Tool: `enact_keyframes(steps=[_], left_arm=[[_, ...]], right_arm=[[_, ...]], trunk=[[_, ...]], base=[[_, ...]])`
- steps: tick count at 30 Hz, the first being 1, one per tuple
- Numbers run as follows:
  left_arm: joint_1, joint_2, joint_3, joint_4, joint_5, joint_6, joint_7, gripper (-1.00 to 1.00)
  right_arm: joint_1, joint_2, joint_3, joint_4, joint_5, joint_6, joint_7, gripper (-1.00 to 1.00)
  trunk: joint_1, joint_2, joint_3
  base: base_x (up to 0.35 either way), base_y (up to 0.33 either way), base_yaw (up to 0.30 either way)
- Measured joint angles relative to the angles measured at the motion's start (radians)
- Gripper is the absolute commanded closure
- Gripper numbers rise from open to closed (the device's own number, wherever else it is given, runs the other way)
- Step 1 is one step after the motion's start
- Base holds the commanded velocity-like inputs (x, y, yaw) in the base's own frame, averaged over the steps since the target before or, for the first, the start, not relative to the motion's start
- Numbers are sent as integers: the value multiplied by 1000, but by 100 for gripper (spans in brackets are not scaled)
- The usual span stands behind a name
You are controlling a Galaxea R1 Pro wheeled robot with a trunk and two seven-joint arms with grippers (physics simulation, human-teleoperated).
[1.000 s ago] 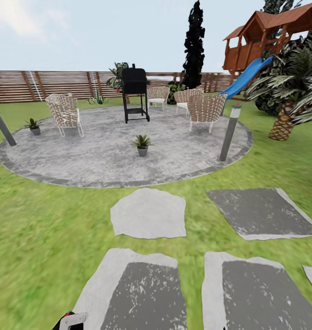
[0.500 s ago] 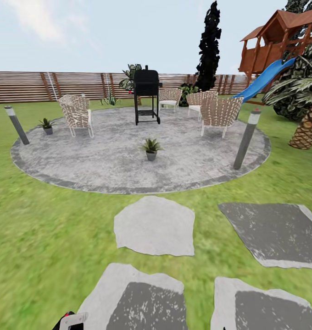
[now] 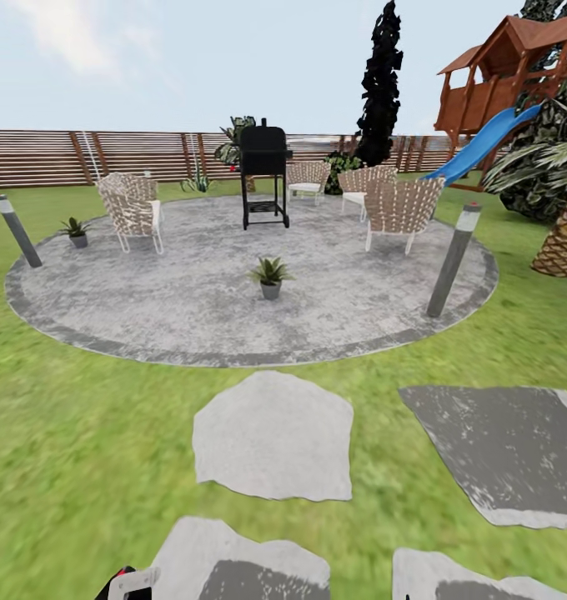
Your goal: Pick up the pesticide atomizer in the garden and spray insectifuge to fully cover both potted plants in the garden.
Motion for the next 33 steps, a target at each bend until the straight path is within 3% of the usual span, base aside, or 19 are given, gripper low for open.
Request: enact_keyframes(steps=[10,20,33], left_arm=[[0,0,0,0,0,0,0,100],[0,0,0,0,0,0,0,100],[0,0,0,0,0,0,0,100]], right_arm=[[0,0,0,0,0,0,0,-100],[0,0,0,0,0,0,0,-100],[0,0,0,0,0,0,0,-100]], trunk=[[0,0,0],[0,0,0],[0,0,0]], base=[[338,-93,6],[338,-98,183],[338,-108,10]])
